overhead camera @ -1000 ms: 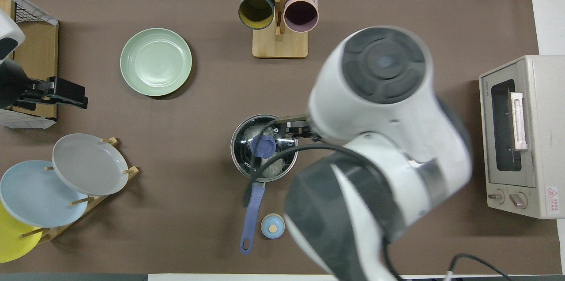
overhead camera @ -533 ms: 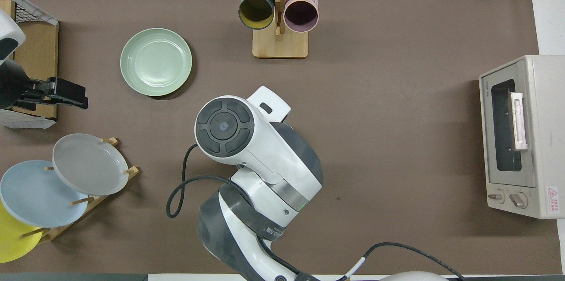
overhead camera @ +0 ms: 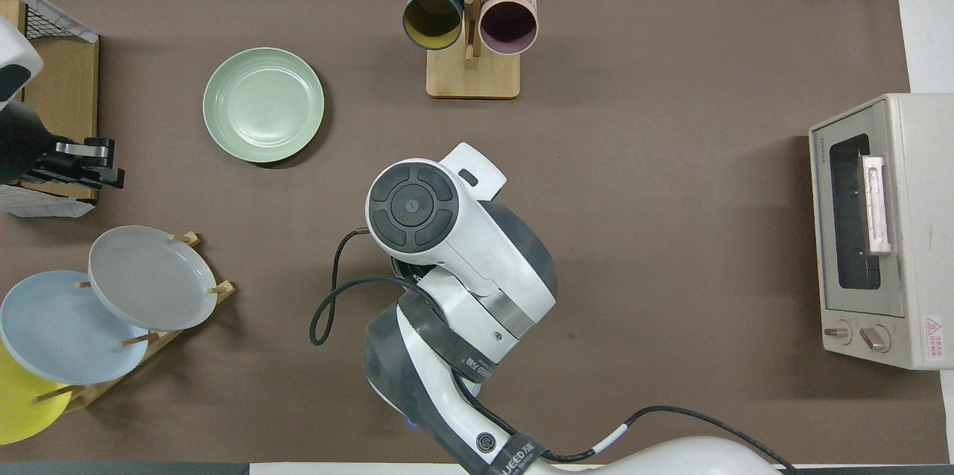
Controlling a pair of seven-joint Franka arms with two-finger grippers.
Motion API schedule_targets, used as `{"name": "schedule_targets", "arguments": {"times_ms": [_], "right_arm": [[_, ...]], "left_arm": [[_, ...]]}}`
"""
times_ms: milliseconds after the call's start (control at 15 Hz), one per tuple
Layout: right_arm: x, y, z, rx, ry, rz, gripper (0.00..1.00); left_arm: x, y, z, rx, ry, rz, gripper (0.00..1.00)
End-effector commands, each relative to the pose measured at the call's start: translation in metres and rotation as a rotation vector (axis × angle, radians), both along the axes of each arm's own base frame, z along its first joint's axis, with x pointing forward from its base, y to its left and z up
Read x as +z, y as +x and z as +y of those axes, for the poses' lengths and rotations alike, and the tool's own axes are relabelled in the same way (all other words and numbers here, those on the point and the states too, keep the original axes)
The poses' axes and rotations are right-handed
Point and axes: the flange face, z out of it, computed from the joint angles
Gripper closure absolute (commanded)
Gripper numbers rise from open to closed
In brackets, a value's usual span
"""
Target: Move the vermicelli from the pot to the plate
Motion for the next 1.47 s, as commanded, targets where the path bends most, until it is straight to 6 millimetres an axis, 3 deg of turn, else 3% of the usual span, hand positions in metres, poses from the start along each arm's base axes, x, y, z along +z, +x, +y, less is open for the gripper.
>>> {"name": "schedule_targets", "arguments": {"times_ms": [0, 133, 200, 267, 467, 600, 733, 867, 1067, 1133, 1200, 1333, 1400], "right_arm": [[-0.006, -0.017, -0.007, 0.029, 0.004, -0.019, 0.0], [-0.009, -0.019, -0.007, 0.033, 0.001, -0.014, 0.04], [-0.009, -0.019, -0.007, 0.033, -0.001, -0.012, 0.06], [-0.009, -0.02, -0.008, 0.033, -0.002, -0.011, 0.09], [-0.01, -0.023, -0.007, 0.036, -0.004, -0.006, 0.18], [-0.01, -0.023, -0.007, 0.036, -0.004, -0.006, 0.3], [-0.01, -0.022, -0.008, 0.036, -0.003, -0.008, 0.33], [-0.011, -0.021, -0.008, 0.036, -0.003, -0.007, 0.42], [0.004, -0.016, -0.006, 0.031, 0.004, -0.016, 0.42], [0.012, -0.013, -0.007, 0.027, 0.005, -0.018, 0.42], [0.023, -0.008, -0.008, 0.029, 0.009, -0.023, 0.43], [0.044, 0.001, -0.013, 0.06, 0.006, -0.024, 0.43], [0.052, 0.015, -0.029, 0.07, 0.003, -0.024, 0.43]], "left_arm": [[0.0, -0.005, 0.005, 0.01, 0.023, -0.019, 1.0], [0.001, -0.003, 0.016, 0.024, 0.008, -0.026, 1.0], [0.001, -0.002, 0.016, 0.017, 0.002, -0.035, 0.24], [0.001, -0.002, 0.015, 0.012, 0.002, -0.032, 0.0], [0.001, -0.002, 0.013, 0.008, 0.002, -0.032, 0.0], [0.002, -0.002, 0.012, 0.006, 0.002, -0.034, 0.0], [0.002, -0.002, 0.012, 0.006, 0.002, -0.034, 0.0], [0.002, -0.003, 0.011, 0.005, 0.002, -0.034, 0.0], [0.002, -0.002, 0.011, 0.006, 0.002, -0.035, 0.0], [0.002, -0.003, 0.008, 0.003, 0.004, -0.035, 0.63], [0.002, -0.002, 0.008, 0.012, 0.003, -0.034, 1.0], [0.001, -0.002, 0.009, 0.017, 0.003, -0.035, 1.0], [0.001, -0.002, 0.008, 0.015, 0.002, -0.035, 1.0]]}}
